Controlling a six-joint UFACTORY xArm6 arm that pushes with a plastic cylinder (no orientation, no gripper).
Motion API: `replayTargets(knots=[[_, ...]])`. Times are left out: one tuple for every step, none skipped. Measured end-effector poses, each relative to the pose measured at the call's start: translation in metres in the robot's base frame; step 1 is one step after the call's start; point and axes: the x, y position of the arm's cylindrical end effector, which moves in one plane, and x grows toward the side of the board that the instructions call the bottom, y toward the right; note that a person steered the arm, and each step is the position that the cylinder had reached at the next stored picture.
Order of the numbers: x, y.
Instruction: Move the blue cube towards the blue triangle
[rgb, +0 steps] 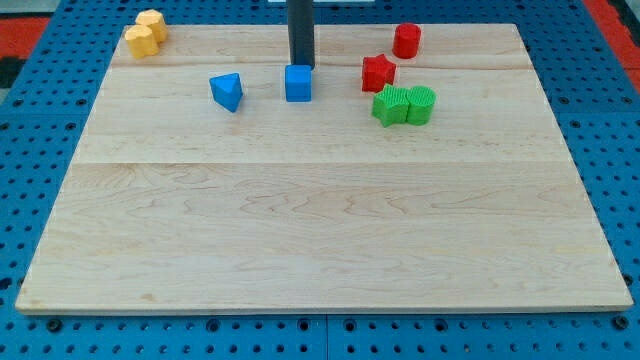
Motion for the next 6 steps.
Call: replayTargets(knots=[[0.003,0.018],[0.017,0.034],[0.038,0.026],[0.04,0.001],[0.04,-0.022],[0.04,-0.028]])
